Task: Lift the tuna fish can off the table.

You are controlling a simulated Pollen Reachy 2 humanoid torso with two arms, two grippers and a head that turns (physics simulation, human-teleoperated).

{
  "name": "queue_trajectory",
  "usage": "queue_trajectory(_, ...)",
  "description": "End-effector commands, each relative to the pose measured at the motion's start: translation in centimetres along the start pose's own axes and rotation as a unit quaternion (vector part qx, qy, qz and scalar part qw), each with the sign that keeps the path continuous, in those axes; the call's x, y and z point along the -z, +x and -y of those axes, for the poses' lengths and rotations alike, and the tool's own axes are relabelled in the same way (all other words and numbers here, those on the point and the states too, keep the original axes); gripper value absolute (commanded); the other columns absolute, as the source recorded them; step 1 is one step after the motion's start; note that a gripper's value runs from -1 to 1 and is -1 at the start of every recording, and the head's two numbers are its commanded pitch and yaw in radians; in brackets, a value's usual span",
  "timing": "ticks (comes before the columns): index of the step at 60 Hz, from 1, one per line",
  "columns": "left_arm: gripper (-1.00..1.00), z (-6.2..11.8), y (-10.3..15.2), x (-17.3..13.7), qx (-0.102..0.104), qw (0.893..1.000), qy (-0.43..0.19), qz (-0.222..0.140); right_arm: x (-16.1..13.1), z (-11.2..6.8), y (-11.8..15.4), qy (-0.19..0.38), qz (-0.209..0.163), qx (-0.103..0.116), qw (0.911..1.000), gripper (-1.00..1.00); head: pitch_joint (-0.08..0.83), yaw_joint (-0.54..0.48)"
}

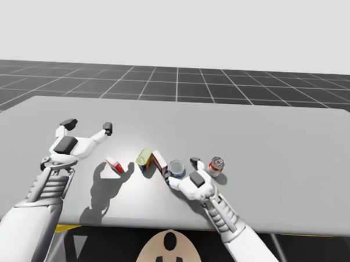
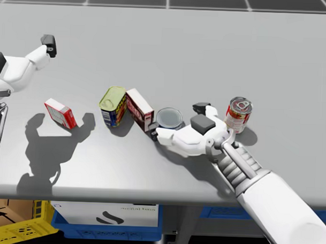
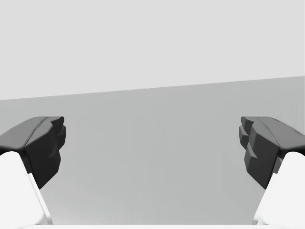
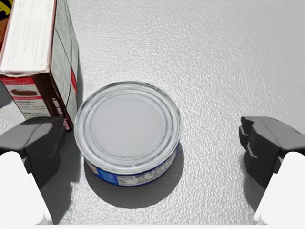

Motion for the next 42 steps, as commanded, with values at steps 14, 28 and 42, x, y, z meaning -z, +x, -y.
queue_trajectory(14, -1.0, -0.1, 0.1, 0.0, 0.001, 1.0, 0.001, 0.001, 3.0, -4.2, 1.0, 0.06, 0.006, 0.048, 0.9971, -1.0, 0.725, 0.0)
queue_trajectory(28, -1.0, 0.0, 0.1, 0.0, 0.001, 1.0, 0.001, 0.001, 3.7, -4.1, 0.8, 0.086, -0.001, 0.054, 0.9948, -1.0, 0.728, 0.0)
queue_trajectory(42, -1.0, 0.0, 0.1, -0.1, 0.007, 1.0, 0.003, 0.003, 3.4, -3.8, 0.3, 0.101, -0.007, 0.069, 0.9925, 1.0, 0.729, 0.0)
